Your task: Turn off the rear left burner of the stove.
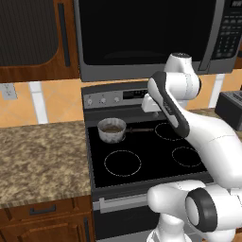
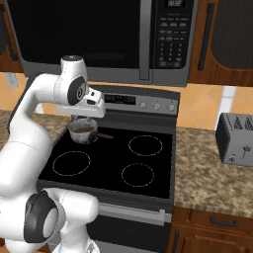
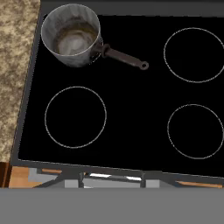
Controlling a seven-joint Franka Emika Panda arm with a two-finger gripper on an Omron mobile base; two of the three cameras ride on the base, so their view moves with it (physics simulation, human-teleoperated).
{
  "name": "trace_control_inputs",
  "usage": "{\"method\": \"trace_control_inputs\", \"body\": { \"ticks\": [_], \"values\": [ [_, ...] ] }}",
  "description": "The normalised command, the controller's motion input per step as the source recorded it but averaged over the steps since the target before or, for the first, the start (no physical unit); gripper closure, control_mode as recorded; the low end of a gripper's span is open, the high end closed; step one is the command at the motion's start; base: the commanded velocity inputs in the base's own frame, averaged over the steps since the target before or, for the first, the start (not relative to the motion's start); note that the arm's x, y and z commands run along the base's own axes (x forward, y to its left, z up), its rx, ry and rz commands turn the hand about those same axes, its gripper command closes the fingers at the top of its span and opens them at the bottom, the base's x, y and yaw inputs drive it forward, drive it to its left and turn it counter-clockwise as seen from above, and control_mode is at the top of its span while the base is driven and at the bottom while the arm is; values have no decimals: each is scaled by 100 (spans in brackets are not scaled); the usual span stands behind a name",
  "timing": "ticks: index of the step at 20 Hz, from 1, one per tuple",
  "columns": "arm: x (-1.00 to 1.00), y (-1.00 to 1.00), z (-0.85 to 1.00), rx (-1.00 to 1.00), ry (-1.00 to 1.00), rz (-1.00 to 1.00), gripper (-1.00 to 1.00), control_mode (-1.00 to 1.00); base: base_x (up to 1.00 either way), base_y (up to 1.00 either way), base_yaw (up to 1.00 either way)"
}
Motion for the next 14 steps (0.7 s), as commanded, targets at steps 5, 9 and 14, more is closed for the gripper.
{"method": "trace_control_inputs", "body": {
  "ticks": [5,9,14],
  "values": [
    [6,0,0,0,-1,0,-100,-100,0,0,0],
    [43,3,-6,0,0,1,-100,-100,0,0,0],
    [66,43,-26,0,-6,-5,-100,-100,0,0,0]
  ]
}}
